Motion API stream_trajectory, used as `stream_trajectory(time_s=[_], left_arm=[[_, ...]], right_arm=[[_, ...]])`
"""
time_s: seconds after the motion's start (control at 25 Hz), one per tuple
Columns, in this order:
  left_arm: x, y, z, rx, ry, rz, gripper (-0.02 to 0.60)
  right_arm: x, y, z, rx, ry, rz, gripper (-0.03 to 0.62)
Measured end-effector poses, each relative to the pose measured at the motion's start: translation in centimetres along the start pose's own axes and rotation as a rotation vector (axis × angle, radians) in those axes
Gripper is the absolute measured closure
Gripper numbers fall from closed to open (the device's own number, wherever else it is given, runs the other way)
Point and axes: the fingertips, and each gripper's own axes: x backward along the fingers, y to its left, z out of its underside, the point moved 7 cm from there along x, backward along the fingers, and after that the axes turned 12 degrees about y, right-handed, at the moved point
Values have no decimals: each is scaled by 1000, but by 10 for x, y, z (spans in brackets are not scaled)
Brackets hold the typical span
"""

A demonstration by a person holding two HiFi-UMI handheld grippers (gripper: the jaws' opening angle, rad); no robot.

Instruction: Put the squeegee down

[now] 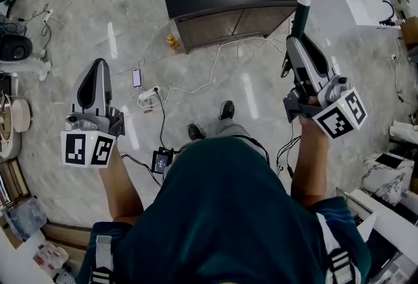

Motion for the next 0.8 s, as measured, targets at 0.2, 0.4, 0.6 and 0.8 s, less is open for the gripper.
stream_trajectory(time_s=[0.2,0.4,0.6,0.8], left_arm=[[-29,-16,-14,-7,4,-45,577],[-59,-35,-22,-3,-3,-78,577],[-78,-51,-27,-3,-1,-123,577],[-91,-60,-33,0,1,-160,577]], right_arm=[[-12,-40,-20,6,1,-44,502],[-23,-79,-33,10,10,-88,502],[-29,-111,-42,7,21,-130,502],[-36,-133,-51,5,28,-166,502]])
